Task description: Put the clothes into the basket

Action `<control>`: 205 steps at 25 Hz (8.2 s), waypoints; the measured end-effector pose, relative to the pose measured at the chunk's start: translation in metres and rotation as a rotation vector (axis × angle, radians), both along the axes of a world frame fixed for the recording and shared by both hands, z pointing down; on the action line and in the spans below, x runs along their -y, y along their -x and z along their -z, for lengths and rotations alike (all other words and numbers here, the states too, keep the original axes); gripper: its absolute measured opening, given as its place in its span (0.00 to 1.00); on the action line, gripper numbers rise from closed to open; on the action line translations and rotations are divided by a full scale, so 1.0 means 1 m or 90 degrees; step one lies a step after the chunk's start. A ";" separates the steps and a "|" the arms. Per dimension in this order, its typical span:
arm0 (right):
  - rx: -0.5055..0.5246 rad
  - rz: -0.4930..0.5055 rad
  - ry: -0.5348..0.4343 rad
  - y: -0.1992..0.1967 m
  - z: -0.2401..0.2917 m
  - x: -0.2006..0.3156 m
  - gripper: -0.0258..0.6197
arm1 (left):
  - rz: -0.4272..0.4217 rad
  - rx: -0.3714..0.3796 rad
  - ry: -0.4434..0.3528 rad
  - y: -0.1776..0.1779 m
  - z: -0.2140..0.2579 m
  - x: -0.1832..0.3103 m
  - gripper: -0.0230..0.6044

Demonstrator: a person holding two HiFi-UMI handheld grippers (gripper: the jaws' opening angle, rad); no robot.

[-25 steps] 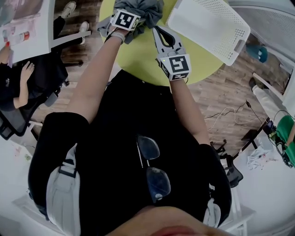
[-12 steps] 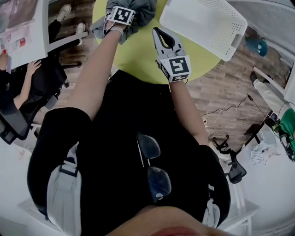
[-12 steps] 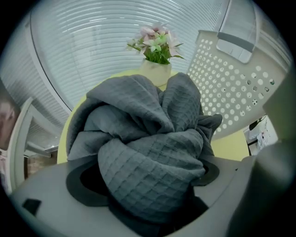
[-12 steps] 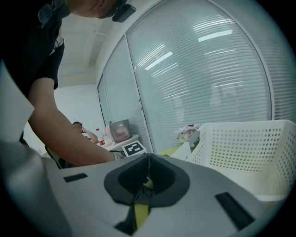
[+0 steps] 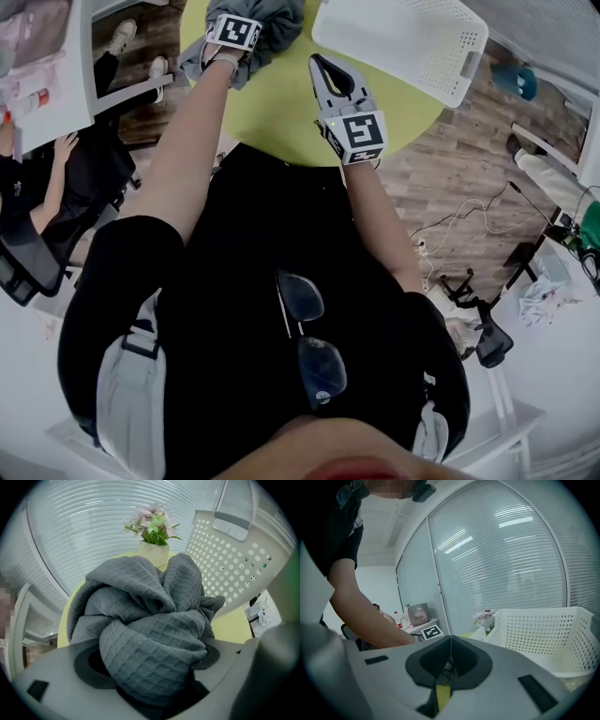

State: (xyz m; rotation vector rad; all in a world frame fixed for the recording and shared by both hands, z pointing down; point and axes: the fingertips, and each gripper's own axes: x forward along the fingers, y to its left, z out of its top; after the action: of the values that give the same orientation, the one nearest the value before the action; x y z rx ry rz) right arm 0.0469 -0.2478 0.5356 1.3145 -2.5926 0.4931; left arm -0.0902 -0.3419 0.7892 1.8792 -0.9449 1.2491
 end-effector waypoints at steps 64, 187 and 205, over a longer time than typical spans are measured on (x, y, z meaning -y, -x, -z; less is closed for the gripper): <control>-0.008 -0.244 -0.232 -0.193 0.184 -0.021 0.08 | -0.668 0.041 -0.236 -0.240 0.314 -0.047 0.64; 0.011 -0.154 -0.243 -0.087 0.209 -0.064 0.08 | -0.414 -0.531 -0.502 -0.184 0.451 -0.117 0.18; -0.005 -0.138 -0.227 -0.028 0.188 -0.092 0.08 | -0.400 -0.554 -0.519 -0.137 0.427 -0.166 0.05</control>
State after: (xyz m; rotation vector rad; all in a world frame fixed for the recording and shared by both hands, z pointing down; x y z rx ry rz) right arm 0.0752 -0.1559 0.3472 1.7135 -2.6300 0.0528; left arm 0.0464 -0.1756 0.3626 3.1167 -0.3689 0.1451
